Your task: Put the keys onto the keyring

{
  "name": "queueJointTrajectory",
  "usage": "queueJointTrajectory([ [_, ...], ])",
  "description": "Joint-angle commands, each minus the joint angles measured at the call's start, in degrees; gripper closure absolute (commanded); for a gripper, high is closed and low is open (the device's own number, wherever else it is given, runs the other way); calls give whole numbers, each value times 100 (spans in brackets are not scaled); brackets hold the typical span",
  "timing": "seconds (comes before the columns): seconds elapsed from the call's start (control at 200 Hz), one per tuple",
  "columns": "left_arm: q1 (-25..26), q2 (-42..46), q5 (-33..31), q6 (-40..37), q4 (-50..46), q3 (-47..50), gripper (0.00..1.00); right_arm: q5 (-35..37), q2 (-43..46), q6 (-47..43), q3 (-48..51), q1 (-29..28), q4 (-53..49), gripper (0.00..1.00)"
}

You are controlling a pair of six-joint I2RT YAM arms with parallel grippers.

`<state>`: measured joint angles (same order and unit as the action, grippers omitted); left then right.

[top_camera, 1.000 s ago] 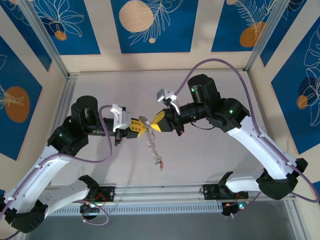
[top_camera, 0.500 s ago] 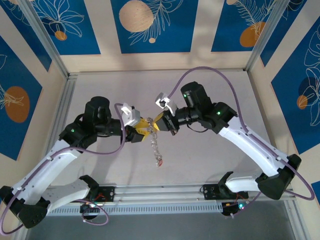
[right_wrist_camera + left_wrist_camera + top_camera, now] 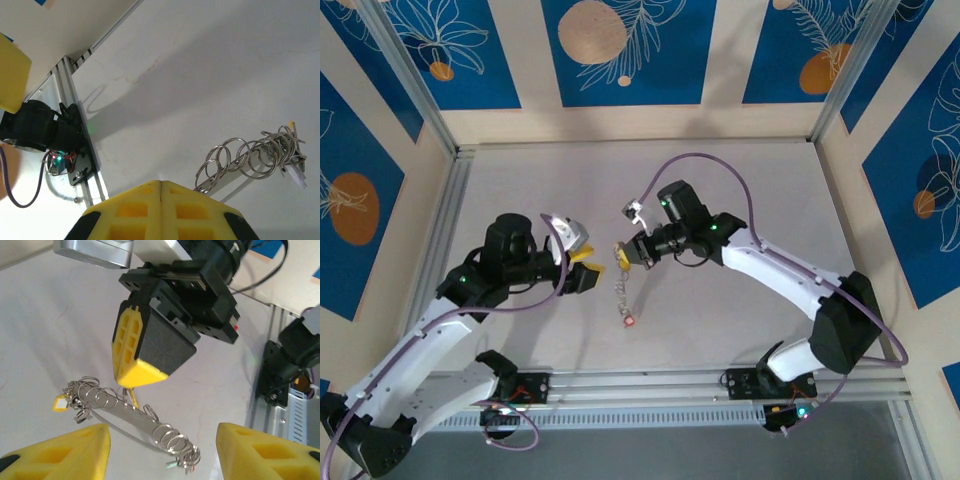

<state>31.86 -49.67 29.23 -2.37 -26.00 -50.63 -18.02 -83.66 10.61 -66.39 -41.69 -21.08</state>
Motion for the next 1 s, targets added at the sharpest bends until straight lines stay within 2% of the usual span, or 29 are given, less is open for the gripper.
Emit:
queueJointTrajectory([
  [0.0, -126, -62, -136, 461, 484, 215, 41, 245, -108, 301, -15, -107, 484, 100],
  [0.2, -136, -253, -304, 540, 736, 290, 39, 809, -95, 753, 869, 276, 471, 100],
  [0.365, -139, -500, -153, 731, 989, 283, 36, 759, -74, 1157, 1451, 716, 761, 100],
  [0.445, -142, -624, -95, 847, 1148, 273, 34, 729, -110, 1193, 1591, 801, 934, 93],
  [0.575, -136, -783, -198, 936, 1221, 217, 27, 882, -153, 1133, 1605, 889, 912, 79],
  [0.7, -157, -945, -594, 1021, 1066, 121, 18, 1505, 178, 957, 1573, 930, 619, 64],
  [0.77, -250, -1046, -840, 1159, 983, 52, 3, 2056, 532, 836, 1559, 970, 364, 53],
  [0.805, -333, -1119, -1035, 1260, 924, 10, 0, 2350, 789, 772, 1581, 988, 286, 43],
  [0.835, -417, -1173, -1219, 1332, 889, -7, 0, 2717, 1088, 719, 1651, 1003, 262, 24],
  [0.855, -482, -1211, -1310, 1343, 896, -1, 0, 2913, 1276, 694, 1705, 1013, 283, 5],
  [0.865, -515, -1231, -1349, 1353, 900, 5, 0, 3014, 1368, 678, 1738, 1027, 294, 1],
  [0.905, -625, -1301, -1617, 1345, 929, 54, 0, 3315, 1745, 594, 1911, 1101, 429, 1],
  [0.995, -800, -1509, -2657, 1457, 1136, 241, 0, 3612, 2448, 453, 2375, 1456, 878, 1],
])
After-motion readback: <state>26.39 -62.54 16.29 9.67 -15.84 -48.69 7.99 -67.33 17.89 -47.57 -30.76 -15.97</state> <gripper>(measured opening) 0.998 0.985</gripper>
